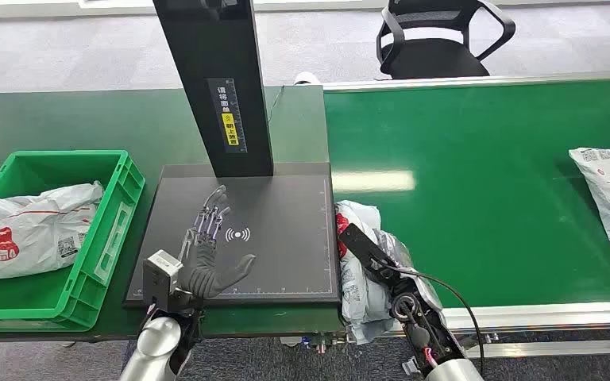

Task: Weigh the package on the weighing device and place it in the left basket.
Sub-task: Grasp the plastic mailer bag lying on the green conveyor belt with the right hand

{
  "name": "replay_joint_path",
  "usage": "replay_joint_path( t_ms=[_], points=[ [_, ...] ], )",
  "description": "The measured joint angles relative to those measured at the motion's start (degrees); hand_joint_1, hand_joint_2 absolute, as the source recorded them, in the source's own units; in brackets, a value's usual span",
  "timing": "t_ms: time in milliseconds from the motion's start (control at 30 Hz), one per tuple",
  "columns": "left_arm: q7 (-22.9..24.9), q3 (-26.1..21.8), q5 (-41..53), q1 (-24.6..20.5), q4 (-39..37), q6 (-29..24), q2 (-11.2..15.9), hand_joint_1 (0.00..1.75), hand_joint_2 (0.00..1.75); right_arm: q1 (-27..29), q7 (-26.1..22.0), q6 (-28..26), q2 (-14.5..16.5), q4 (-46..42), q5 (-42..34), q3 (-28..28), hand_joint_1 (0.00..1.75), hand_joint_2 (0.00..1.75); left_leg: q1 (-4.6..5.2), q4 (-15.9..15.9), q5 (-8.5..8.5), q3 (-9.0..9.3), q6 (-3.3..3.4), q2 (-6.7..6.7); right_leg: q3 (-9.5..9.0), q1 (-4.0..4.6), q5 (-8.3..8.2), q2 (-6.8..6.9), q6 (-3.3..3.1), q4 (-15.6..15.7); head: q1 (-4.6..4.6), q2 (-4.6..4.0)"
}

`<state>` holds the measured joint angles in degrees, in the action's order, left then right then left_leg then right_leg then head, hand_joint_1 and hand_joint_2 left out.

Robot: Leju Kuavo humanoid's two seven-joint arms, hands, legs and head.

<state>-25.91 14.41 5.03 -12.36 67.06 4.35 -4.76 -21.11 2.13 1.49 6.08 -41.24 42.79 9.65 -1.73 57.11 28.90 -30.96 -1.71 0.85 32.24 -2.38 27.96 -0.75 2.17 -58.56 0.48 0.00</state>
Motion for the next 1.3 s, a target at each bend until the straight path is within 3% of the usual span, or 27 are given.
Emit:
replay_joint_path(
  t_ms=[300, 467, 867, 1300],
  points=[
    [-0.13, -0.52, 0.22, 1.23, 1.48, 0.27, 0.39, 0.0, 1.75, 4.02, -13.66, 0.18, 0.38, -5.59, -19.92, -4.18, 1.75, 1.75, 0.0, 0.01, -0.02, -0.49, 0.0, -0.17, 0.38, 0.0, -0.01, 0.06, 0.01, -0.03, 0.0, 0.0],
    [-0.89, -0.55, -0.04, 1.24, 1.5, 0.92, 0.51, 0.0, 1.75, 7.03, -18.38, 1.28, 0.69, -8.97, -29.41, -6.46, 1.75, 1.75, 0.01, 0.03, -0.04, -0.92, 0.01, -0.3, 0.75, -0.01, -0.01, 0.18, 0.01, -0.04, -0.01, 0.0],
    [-1.53, -0.57, -0.24, 1.2, 1.43, 1.01, 0.73, 0.0, 1.75, 8.6, -22.51, -0.44, 1.07, -14.04, -34.75, -7.61, 1.75, 1.75, 0.02, 0.03, -0.05, -1.09, 0.01, -0.39, 0.91, -0.02, -0.01, 0.29, 0.01, -0.02, -0.01, 0.0],
    [-2.15, -0.6, -0.32, 1.25, 1.43, 1.17, 0.78, 0.0, 1.75, 11.91, -31.71, -7.15, 1.69, -26.2, -38.38, -8.36, 1.75, 1.75, 0.02, 0.03, -0.05, -1.05, 0.02, -0.35, 0.87, -0.02, -0.01, 0.28, 0.0, -0.02, -0.01, 0.0]
  ],
)
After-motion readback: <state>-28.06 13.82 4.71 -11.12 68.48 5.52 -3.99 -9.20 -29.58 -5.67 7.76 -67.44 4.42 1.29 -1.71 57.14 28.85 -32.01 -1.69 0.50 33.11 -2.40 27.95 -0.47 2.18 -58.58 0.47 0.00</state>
